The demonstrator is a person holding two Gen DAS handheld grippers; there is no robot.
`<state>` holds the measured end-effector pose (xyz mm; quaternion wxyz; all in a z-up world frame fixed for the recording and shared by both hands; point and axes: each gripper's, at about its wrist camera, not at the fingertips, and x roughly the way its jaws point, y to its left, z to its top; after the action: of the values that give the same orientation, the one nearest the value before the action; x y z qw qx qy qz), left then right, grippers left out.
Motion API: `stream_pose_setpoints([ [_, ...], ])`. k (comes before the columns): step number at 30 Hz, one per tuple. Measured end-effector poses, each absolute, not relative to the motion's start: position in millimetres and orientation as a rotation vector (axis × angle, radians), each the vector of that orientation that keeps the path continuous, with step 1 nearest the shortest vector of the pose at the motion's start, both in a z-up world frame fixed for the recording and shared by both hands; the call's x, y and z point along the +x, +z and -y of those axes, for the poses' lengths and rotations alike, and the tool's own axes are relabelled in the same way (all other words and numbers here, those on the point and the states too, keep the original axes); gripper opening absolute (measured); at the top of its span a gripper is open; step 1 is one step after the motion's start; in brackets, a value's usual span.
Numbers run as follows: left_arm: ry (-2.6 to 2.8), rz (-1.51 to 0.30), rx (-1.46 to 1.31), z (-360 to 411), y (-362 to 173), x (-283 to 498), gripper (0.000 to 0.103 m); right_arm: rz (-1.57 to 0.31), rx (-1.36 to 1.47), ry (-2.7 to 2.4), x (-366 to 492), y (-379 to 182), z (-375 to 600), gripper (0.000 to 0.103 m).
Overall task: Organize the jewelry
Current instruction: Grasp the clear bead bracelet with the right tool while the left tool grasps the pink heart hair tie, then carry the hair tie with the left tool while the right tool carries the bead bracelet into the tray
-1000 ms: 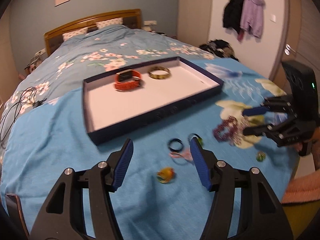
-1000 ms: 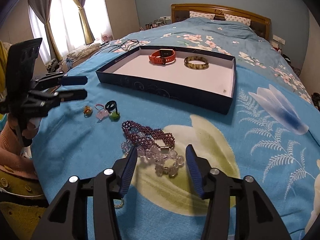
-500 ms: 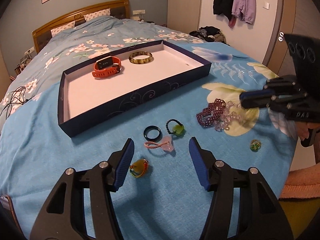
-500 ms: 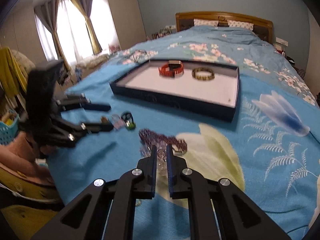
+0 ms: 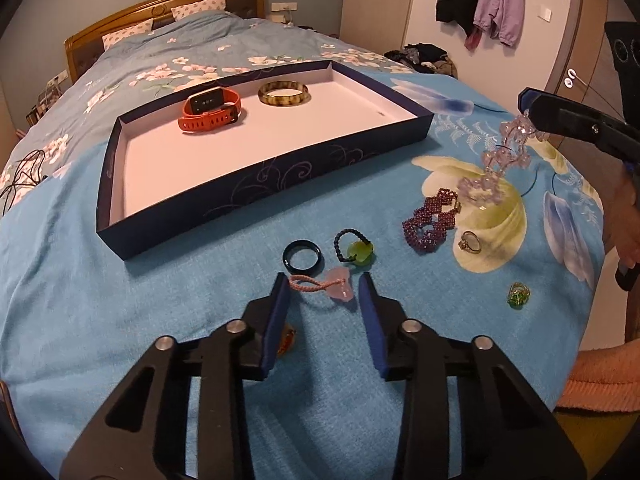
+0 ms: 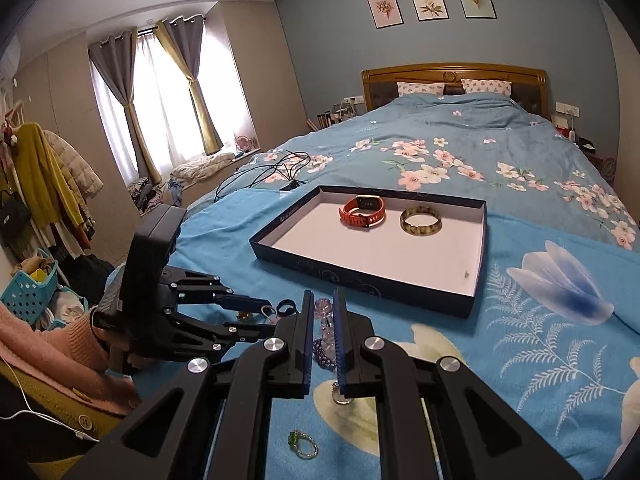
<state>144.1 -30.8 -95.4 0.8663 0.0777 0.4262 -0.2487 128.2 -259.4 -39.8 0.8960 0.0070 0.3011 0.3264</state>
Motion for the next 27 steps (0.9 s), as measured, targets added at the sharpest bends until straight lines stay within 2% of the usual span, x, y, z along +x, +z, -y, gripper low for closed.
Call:
stream_pose_setpoints([
  [6,-0.524,-0.883,0.142,28.7,-93.1,142.3,0.027,-0.633,0.034,0.672,132.3,-43.5,260.3,0.008],
  [27,-0.496,-0.774,0.122,17.2,-54.9,147.2,0.027,-0.588,0.050,0.641,160.6,-28.0,259.2,0.008],
])
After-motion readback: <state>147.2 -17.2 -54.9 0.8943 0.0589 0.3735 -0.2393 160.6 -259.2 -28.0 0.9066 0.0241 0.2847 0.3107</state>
